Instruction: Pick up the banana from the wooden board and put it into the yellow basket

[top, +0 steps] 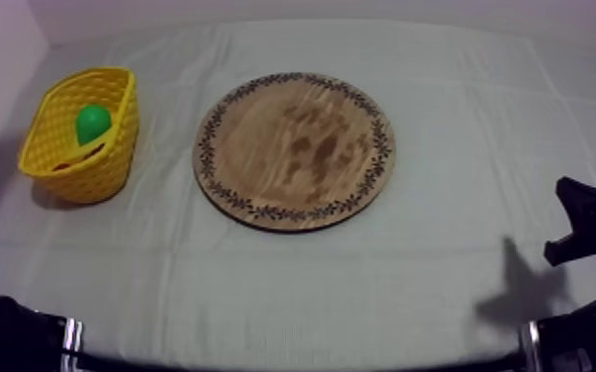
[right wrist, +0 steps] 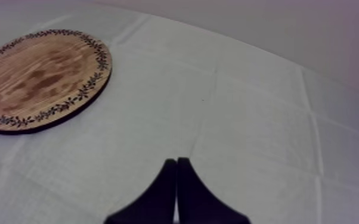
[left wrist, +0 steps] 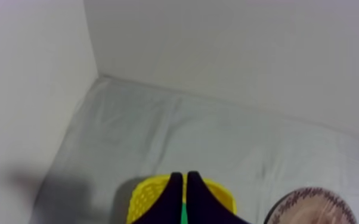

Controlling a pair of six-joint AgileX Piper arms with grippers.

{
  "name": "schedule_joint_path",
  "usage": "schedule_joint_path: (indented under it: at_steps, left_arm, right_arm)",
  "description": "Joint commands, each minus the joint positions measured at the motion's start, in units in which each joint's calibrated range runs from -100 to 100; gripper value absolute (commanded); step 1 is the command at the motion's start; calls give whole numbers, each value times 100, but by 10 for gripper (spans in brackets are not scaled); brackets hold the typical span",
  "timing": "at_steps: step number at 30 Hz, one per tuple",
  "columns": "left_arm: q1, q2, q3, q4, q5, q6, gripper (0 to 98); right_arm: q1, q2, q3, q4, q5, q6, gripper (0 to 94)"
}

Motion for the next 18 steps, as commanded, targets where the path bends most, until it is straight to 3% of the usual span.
schedule_joint_path:
  at_steps: [1, 18]
  left_arm:
    - [-2, -951, 452, -10, -144, 1, 0]
    - [3, -4742, 4345, -22, -1939, -33, 0]
  right_arm:
    - [0, 0, -3, 1, -2, 2, 3]
    - [0, 0, -3, 1, -2, 2, 3]
